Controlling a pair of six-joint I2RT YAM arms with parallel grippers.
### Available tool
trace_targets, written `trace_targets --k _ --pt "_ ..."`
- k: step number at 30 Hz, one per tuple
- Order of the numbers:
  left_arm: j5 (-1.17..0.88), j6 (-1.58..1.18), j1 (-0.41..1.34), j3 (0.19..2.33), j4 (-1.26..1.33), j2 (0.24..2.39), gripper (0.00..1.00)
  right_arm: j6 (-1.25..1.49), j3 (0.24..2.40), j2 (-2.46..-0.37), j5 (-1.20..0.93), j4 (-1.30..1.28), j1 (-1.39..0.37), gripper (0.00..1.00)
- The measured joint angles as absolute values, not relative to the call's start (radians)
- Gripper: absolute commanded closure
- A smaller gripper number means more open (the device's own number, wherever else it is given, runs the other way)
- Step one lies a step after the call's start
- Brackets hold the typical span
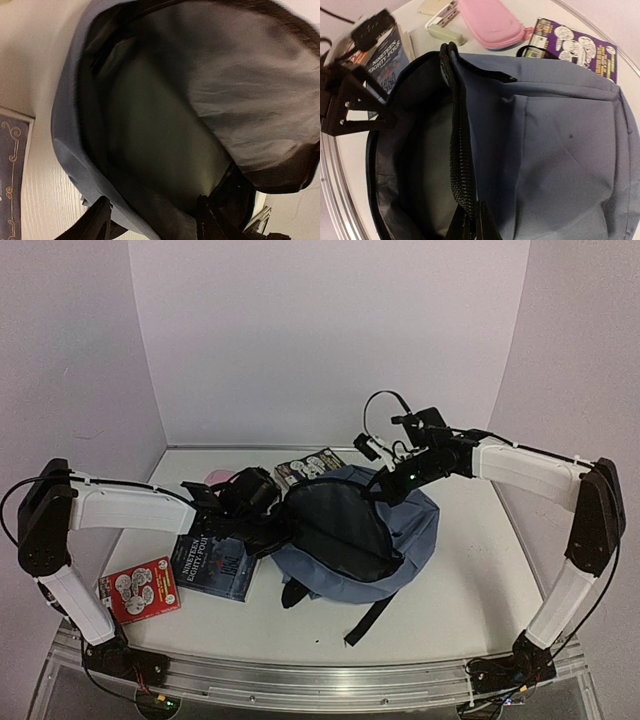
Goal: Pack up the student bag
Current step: Adjust the student bag at the center of the board.
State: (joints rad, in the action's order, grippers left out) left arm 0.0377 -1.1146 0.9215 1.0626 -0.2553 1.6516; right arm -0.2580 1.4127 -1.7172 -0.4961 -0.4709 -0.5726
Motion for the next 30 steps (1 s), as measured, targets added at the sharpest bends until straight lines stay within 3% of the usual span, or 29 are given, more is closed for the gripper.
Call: trace_targets --k 3,7,13,24,26,30 --pt "0.007 -1.152 0.909 1.008 -0.243 1.656 0.82 -0.244 1.420 -1.716 -0.492 -0.470 -0.504 1.00" --pt "-0.041 -1.186 0.883 0.972 -0.233 1.684 0.95 -0.218 1.424 -1.728 -0.467 -0.464 -0.397 1.00" --pt "-0.106 -1.206 0.863 0.980 -0.174 1.783 0.99 -0.209 1.410 -1.835 -0.373 -0.425 -0.276 1.00" --pt "-0.205 -1.158 0.862 1.115 -0.105 1.931 0.86 -0.267 1.245 -1.960 -0.262 -0.316 -0.224 0.99" --pt "-0.213 -1.135 0.862 1.153 -0.117 1.954 0.80 -0.274 1.239 -1.960 -0.243 -0.301 -0.220 0.90" --pt "-0.222 -1.087 0.862 1.212 -0.138 1.983 0.55 -0.289 1.232 -1.961 -0.206 -0.284 -0.217 0.58"
